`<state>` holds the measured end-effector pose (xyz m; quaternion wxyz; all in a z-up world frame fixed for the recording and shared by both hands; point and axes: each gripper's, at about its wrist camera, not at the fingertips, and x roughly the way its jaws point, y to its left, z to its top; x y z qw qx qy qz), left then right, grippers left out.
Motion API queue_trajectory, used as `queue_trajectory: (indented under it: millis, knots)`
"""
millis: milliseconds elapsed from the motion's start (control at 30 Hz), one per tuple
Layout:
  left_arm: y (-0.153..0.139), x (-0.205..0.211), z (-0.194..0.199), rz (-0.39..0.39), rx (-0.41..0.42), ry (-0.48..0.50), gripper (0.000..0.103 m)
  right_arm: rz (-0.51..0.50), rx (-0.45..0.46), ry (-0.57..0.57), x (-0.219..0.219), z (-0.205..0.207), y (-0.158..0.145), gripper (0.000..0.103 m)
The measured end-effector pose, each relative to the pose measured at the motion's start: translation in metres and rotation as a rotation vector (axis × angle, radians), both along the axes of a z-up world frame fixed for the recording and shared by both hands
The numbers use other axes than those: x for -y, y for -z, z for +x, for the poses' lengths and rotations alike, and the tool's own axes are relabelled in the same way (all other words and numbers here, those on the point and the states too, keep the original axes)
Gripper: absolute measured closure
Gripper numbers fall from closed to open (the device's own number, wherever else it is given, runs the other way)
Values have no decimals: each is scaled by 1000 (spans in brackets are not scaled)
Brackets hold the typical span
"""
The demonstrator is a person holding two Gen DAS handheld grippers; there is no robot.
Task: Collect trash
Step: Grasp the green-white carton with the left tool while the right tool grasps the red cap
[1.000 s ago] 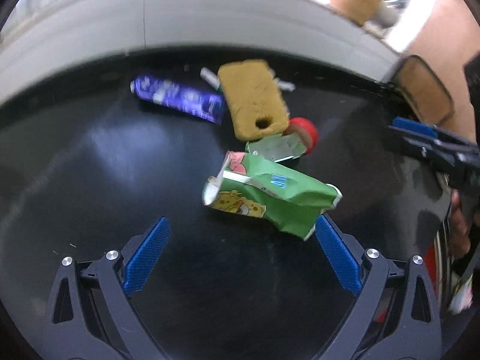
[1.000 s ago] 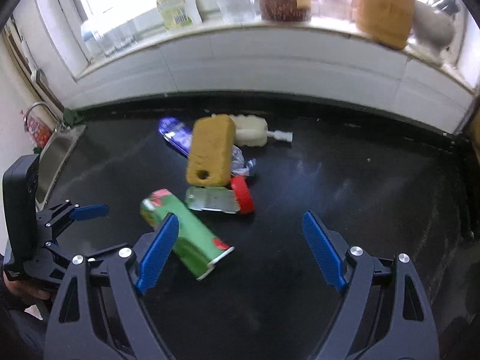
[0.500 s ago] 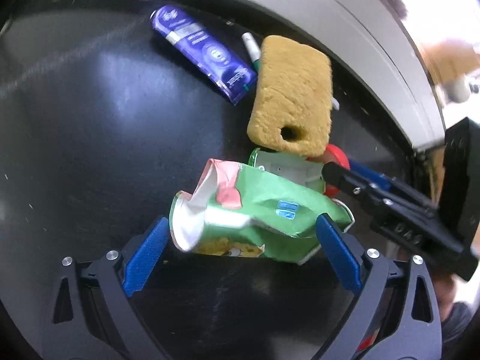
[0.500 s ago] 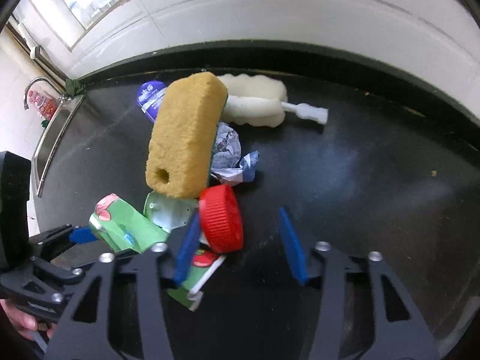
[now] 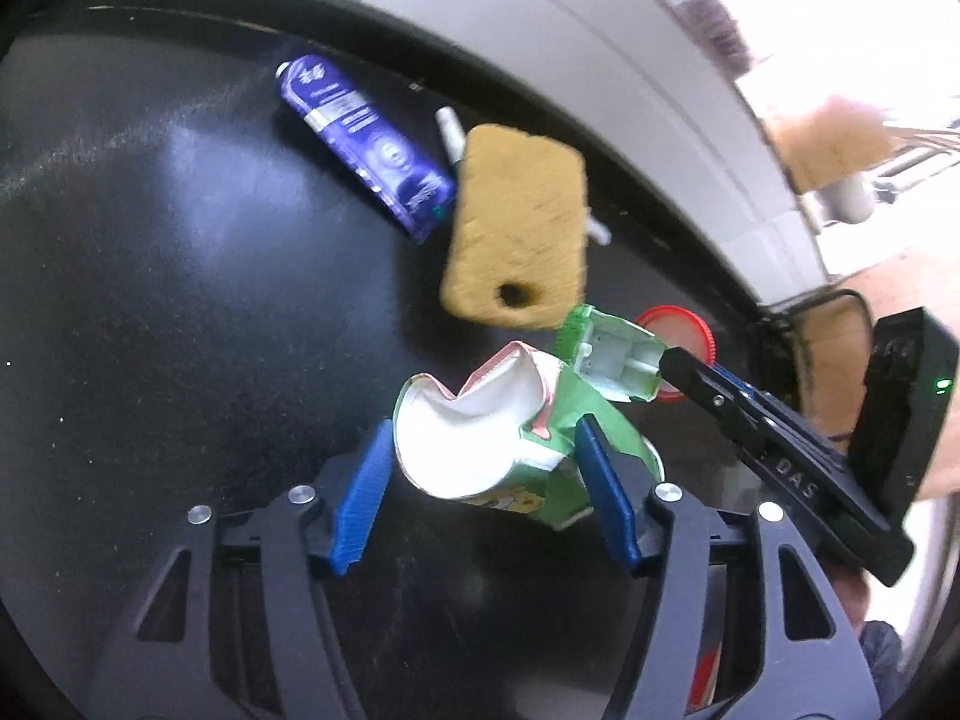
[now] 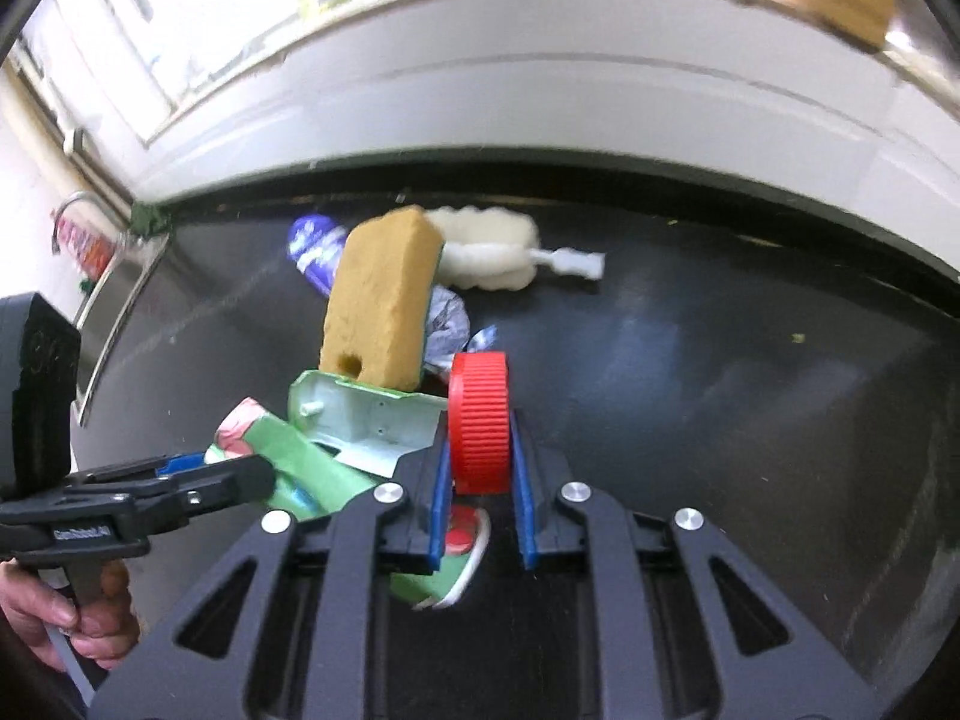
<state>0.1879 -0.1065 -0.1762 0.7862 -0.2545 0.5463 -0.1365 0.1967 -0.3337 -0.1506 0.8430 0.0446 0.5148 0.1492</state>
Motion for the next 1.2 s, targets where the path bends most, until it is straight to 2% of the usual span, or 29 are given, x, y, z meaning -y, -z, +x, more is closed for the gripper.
queue_trajectory:
  millis: [133,267,467,733,933,1200]
  knots:
    - [-20,-10,-10,-1,58,13,44,-13,26,62,7,-9,-12,85]
    - [-39,-15,-25,98,127,59,44,-64,-4,81,6,-9,-3,85]
    - [-18,-32,-26,176,85,82,44,-102,-93,83,-2,-17,33,85]
    - [-8,-59,-38,169,43,82,43,-78,-120,117,-9,-40,41,85]
    - [-12,-65,-42,195,57,93,43,-75,-81,127,-12,-42,30,85]
    - [-41,-76,-49,189,111,71,44,-91,22,128,-20,-43,-16,85]
